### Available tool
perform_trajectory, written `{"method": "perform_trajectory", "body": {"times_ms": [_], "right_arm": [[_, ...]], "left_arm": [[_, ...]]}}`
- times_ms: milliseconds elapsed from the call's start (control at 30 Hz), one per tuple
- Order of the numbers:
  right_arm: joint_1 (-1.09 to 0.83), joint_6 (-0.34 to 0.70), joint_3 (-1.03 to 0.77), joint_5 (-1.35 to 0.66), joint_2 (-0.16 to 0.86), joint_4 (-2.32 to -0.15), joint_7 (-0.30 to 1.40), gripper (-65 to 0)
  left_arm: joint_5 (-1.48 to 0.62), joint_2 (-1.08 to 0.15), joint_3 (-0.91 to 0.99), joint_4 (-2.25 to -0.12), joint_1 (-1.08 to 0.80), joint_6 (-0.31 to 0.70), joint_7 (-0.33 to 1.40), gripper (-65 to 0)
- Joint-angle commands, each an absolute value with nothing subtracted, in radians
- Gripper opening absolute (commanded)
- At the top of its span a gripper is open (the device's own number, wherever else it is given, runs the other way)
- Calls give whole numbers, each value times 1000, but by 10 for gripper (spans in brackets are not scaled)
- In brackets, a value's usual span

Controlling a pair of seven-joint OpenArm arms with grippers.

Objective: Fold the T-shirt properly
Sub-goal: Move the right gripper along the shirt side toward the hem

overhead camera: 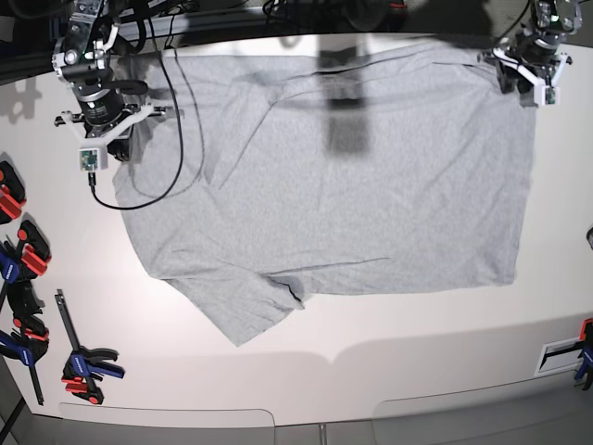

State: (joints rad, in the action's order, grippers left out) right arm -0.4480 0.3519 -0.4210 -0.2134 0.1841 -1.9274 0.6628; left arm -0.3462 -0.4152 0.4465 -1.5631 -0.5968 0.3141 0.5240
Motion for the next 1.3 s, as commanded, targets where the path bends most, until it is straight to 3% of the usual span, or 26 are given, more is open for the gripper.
{"method": "perform_trajectory", "body": {"times_ms": [0, 133, 667, 967, 1067, 1100, 1200, 1267], "right_arm": [[-443, 354, -424, -221, 194, -1948, 636, -650], [-444, 354, -424, -221, 194, -1948, 636, -650], [-444, 354, -424, -221, 191, -1948, 636, -650], [-412, 354, -425, -216, 191, -1948, 636, -650], [-373, 355, -425, -213, 192, -1948, 636, -650], [-357, 355, -425, -213, 192, -1948, 636, -625], [-293, 355, -424, -206, 194, -1948, 630, -462], [-242, 355, -424, -183, 194, -1948, 606, -417]], "left_arm": [[-289, -424, 446, -1545, -596, 298, 591, -461], [-250, -428, 446, -1546, -569, 232, 609, -461], [-255, -436, 446, -1670, -566, 232, 742, -489], [-270, -471, 450, -1857, -570, 231, 697, -488], [-243, -471, 452, -1934, -570, 188, 620, -451], [-226, -471, 452, -1955, -570, 169, 591, -429], [-182, -472, 452, -1995, -564, 142, 539, -390], [-184, -471, 452, -1997, -559, 142, 529, -388]]}}
